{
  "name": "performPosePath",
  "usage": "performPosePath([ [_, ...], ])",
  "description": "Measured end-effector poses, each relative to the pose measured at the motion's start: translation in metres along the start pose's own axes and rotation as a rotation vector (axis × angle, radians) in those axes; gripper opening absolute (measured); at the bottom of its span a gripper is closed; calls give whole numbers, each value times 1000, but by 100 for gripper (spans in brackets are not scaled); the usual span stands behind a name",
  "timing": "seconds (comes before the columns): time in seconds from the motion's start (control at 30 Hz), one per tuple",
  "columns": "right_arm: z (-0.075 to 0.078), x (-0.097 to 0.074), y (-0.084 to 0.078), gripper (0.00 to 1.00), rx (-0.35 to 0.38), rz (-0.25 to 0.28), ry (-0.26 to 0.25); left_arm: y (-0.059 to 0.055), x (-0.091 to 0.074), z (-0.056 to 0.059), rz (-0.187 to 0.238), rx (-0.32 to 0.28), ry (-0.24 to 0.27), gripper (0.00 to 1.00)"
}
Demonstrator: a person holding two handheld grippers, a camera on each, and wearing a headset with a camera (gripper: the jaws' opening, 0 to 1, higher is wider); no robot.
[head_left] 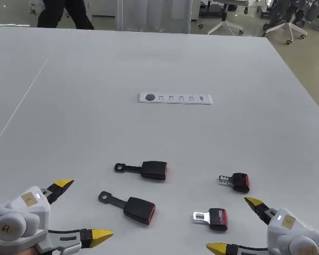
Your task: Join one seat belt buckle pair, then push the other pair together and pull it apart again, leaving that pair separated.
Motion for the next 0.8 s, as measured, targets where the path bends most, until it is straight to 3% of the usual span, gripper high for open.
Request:
performPosePath([
  [0.8,6,-4,-2,98,7,4,-16,2,-1,0,9,-6,-2,100],
])
Point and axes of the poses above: the centre of the closed fingertips' face, and the gripper's own axes: x roughly forward along the fingers, z roughly to its right, y roughly out of its top, the point moved 3 cm from there along -x, roughly backward along the fingers, and after that the axes turned 10 degrees about -y, right-handed, at the moved point
